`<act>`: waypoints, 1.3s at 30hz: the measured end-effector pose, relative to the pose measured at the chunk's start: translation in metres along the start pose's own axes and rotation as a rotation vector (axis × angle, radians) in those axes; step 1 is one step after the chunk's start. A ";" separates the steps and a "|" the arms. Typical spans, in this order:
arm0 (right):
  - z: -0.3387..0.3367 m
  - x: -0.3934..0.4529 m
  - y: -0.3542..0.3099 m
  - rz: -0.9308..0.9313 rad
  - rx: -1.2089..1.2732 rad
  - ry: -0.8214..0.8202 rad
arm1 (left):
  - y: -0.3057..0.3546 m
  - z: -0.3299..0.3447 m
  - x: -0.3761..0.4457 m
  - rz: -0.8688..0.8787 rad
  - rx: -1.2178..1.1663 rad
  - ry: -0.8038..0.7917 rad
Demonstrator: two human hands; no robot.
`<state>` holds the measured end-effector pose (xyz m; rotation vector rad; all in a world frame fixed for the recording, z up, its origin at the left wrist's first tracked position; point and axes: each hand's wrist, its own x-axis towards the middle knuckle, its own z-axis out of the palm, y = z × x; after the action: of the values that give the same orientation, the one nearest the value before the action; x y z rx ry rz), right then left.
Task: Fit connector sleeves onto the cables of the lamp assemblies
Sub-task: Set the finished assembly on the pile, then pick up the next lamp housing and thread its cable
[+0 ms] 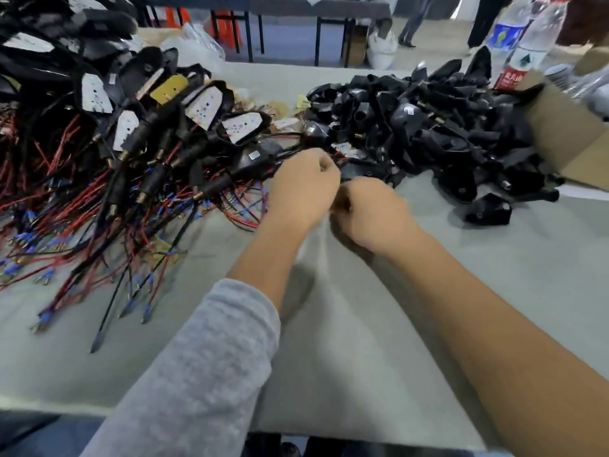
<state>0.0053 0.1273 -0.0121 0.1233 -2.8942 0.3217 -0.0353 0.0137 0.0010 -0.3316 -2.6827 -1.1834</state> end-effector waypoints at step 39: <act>-0.021 -0.003 0.048 0.441 1.679 0.417 | -0.006 0.011 -0.004 -0.195 -0.867 -0.763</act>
<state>0.0079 0.1793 -0.0025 -0.2806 -1.4715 2.2962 -0.0343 0.0172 -0.0118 -0.7777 -2.5651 -2.7100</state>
